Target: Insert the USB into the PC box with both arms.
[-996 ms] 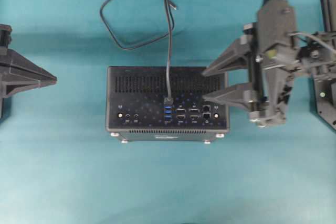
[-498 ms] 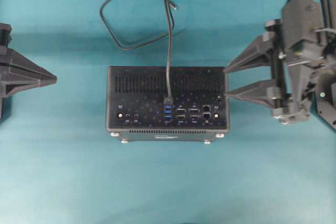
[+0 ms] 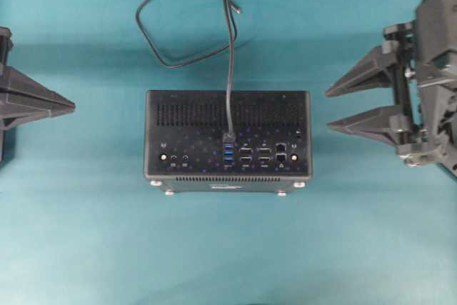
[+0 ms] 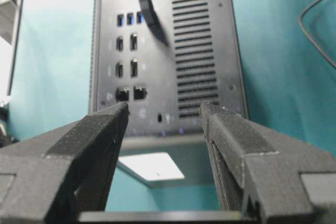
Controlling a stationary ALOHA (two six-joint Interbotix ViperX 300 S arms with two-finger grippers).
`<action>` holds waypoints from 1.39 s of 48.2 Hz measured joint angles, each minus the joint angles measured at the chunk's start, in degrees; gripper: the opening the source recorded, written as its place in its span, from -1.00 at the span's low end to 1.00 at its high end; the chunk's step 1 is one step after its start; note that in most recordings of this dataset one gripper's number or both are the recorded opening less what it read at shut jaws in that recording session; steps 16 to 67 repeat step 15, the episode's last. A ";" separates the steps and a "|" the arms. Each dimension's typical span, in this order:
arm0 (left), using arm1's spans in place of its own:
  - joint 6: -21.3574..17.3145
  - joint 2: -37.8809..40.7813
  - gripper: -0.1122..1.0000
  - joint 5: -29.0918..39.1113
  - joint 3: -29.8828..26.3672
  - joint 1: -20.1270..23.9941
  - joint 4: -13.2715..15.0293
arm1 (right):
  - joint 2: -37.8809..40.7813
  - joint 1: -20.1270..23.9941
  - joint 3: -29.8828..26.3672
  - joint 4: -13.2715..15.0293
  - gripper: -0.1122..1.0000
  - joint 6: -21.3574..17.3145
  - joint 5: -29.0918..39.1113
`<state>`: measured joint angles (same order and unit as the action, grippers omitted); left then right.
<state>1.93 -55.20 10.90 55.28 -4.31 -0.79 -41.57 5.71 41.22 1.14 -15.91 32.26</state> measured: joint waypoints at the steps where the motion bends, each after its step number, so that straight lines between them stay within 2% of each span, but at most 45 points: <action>1: 0.09 -0.09 -0.80 -0.44 0.00 -0.09 -0.09 | -0.35 0.00 0.26 0.09 0.36 -0.09 0.00; 15: -0.18 -0.26 -0.80 -4.22 0.00 -0.09 -0.09 | -4.92 -0.09 3.08 0.09 0.36 0.00 -2.20; 67: -0.18 -0.26 -0.80 -4.22 0.00 -0.09 -0.09 | -4.92 -0.09 3.08 0.09 0.36 0.00 -2.20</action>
